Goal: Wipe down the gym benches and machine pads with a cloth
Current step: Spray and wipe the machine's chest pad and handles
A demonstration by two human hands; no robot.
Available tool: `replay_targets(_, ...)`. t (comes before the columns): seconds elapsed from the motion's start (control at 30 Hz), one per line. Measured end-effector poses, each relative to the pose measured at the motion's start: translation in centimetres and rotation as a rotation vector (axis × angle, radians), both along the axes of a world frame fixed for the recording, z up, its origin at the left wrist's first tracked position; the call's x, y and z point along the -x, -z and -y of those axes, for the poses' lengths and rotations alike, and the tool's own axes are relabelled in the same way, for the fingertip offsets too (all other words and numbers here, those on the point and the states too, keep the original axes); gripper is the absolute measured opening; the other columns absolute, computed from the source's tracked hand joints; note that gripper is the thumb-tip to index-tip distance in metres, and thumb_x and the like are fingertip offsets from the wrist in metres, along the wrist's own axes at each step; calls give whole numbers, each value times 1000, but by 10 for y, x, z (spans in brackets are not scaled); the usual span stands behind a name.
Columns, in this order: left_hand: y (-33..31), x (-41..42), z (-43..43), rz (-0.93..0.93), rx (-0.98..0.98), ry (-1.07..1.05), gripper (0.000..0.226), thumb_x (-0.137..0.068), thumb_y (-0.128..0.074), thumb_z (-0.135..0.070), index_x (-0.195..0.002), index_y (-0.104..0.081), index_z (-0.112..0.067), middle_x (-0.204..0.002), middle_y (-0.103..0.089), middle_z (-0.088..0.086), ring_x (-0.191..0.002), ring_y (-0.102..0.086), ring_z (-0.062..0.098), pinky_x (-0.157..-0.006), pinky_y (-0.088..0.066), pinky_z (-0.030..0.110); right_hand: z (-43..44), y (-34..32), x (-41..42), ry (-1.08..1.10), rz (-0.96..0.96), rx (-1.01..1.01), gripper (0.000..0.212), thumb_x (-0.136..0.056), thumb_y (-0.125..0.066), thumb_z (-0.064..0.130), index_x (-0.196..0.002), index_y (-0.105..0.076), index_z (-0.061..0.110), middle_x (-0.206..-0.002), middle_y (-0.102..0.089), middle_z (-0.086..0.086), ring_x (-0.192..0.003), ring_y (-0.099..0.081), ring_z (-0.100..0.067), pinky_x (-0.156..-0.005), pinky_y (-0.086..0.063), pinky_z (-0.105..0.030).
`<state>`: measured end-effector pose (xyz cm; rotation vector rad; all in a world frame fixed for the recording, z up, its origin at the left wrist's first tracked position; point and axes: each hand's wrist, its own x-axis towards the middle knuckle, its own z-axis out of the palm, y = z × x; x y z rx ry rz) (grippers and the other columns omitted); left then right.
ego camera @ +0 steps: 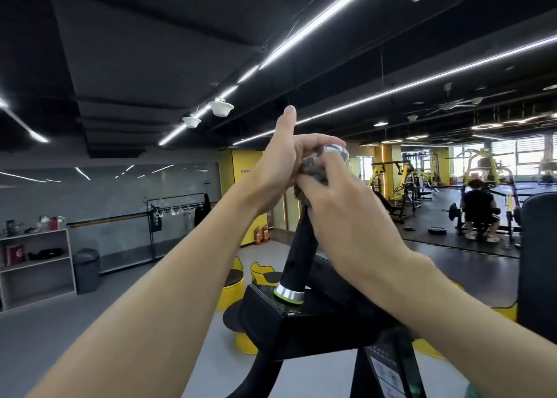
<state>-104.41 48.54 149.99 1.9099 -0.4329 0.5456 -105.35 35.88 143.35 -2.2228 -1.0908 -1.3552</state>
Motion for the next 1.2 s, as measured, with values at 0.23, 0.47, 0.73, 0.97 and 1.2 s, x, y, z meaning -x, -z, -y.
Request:
replay_targets(0.23,2,-5,-4,-41,72,39,95,-97,2,-68,-116,-74,-16,-130,-66,10,-124,-60,32,-116,-28,61,-8,15,24,-1,-57,164,29,-88,-55,2,-116,-53,7,-128,-37,-12,-83,-50,-23,-77,-52,-33)
replay_targets(0.47,6,-1,-1,-18,119,62,93,-97,-1,-68,-118,-72,-11,-122,-68,18,-119,-62,37,-113,-36,57,2,3,1,-35,-34,-45,25,-81,-71,5,-104,-63,9,-121,-44,-9,-81,-58,-24,-75,-57,-36)
replay_targets(0.73,8,1,3,2,103,45,92,-100,4,-62,-122,-68,-8,-124,-67,14,-110,-69,29,-103,-40,50,-6,42,1,-153,39,19,22,-71,-78,3,-89,-69,12,-101,-56,-4,-78,-58,-20,-69,-55,-34)
replay_targets(0.97,9,3,5,13,85,46,90,-101,4,-60,-125,-65,-8,-128,-65,14,-109,-69,29,-107,-39,49,-8,63,19,-277,-49,165,11,-74,-76,17,-84,-74,20,-93,-61,5,-78,-57,-13,-66,-53,-29)
replay_targets(1.2,11,1,6,13,67,33,89,-101,6,-59,-125,-65,-12,-121,-70,9,-107,-68,21,-106,-38,50,16,34,-20,-490,-194,-640,37,-82,-62,-4,-114,-68,15,-111,-55,-1,-103,-51,-5,-94,-42,-12)
